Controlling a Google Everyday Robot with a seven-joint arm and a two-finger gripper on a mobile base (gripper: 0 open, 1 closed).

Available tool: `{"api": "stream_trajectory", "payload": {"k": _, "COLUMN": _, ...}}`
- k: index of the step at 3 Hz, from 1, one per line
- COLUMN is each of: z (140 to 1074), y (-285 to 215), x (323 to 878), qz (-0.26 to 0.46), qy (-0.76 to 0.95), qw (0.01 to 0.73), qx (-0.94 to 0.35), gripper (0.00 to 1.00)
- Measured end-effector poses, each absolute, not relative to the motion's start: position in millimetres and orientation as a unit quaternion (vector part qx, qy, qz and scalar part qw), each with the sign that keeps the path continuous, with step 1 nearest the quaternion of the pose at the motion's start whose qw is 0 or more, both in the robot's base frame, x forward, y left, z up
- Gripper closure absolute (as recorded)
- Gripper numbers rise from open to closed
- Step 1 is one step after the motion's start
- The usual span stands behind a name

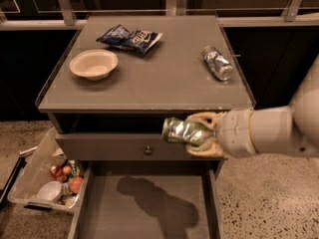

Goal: Pick green can from middle drawer and place on counter

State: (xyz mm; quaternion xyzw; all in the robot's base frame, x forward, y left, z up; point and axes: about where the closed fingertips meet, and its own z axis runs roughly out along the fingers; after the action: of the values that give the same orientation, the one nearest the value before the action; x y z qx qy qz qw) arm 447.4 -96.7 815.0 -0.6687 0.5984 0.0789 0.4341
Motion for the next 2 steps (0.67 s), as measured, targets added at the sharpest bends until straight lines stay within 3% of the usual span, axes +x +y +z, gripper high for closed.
{"api": "stream_trajectory", "payload": {"k": 1, "z": 893.9, "y": -101.9, "x": 463.3, "qz": 0.022, "qy": 0.568, "qw": 0.456, "qx": -0.685, "gripper": 1.00}}
{"api": "stream_trajectory", "payload": {"k": 2, "z": 894.2, "y": -101.4, "x": 463.5, "qz": 0.021, "qy": 0.568, "qw": 0.456, "qx": -0.684, "gripper": 1.00}}
